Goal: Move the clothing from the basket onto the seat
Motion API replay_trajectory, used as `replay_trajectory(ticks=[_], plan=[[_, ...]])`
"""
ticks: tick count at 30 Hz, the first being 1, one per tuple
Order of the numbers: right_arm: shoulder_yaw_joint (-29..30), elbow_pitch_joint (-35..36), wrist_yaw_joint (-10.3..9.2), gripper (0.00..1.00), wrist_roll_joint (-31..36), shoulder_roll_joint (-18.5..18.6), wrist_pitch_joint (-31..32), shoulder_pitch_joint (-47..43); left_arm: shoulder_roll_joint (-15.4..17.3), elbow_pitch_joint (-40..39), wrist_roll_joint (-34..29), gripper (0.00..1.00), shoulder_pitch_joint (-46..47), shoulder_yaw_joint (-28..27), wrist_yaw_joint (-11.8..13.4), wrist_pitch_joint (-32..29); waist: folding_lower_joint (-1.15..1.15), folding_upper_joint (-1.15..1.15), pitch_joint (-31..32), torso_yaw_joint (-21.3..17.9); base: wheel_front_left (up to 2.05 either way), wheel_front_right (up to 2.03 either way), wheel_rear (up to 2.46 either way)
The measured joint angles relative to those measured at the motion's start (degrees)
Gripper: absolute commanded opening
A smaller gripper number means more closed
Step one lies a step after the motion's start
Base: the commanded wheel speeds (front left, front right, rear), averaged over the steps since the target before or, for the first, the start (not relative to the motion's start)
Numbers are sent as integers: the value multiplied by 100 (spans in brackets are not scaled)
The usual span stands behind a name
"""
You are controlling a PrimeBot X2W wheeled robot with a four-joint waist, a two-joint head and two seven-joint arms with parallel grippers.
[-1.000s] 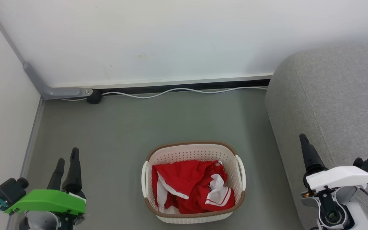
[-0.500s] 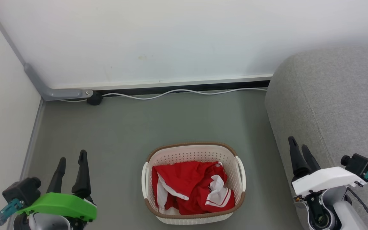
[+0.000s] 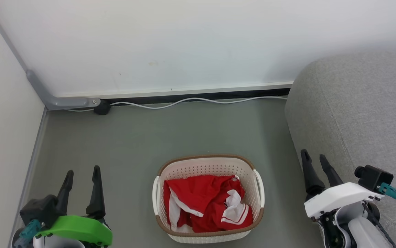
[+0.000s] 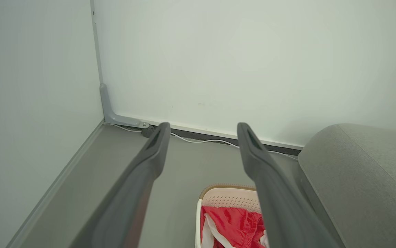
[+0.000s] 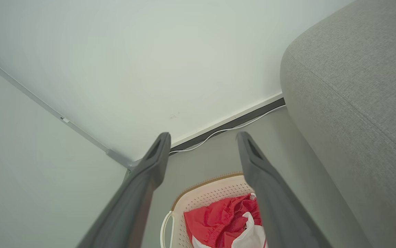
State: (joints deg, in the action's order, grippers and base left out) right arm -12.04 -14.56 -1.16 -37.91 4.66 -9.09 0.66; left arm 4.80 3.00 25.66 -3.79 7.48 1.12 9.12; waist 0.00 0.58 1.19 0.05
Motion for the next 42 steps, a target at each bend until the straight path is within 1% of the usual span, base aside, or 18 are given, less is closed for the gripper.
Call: replay_trajectory(ticks=[7,9,20,23,28,42], plan=[[-154,-27,-5,100,404,37,-105,0,20,-57,-510,100,-43,77,73,115,0,0,7,-17,0,0,0],[-202,-46,-54,100,536,44,-153,0,23,-75,-661,100,-69,111,85,162,0,0,7,-24,0,0,0],[-457,-138,-99,100,1259,109,-359,2,25,-112,-1404,100,-159,227,151,363,0,0,-8,-45,0,0,0],[-517,-154,-144,100,1457,129,-421,3,25,-110,-1636,100,-208,254,192,438,0,0,-14,-45,0,0,0],[-620,-165,-148,100,1782,151,-509,18,24,-100,-1916,100,-268,289,193,514,0,0,-18,-44,0,0,0],[-616,-218,-145,100,1784,152,-526,62,9,179,-1875,100,-269,250,185,515,0,0,-1,-55,0,0,0]])
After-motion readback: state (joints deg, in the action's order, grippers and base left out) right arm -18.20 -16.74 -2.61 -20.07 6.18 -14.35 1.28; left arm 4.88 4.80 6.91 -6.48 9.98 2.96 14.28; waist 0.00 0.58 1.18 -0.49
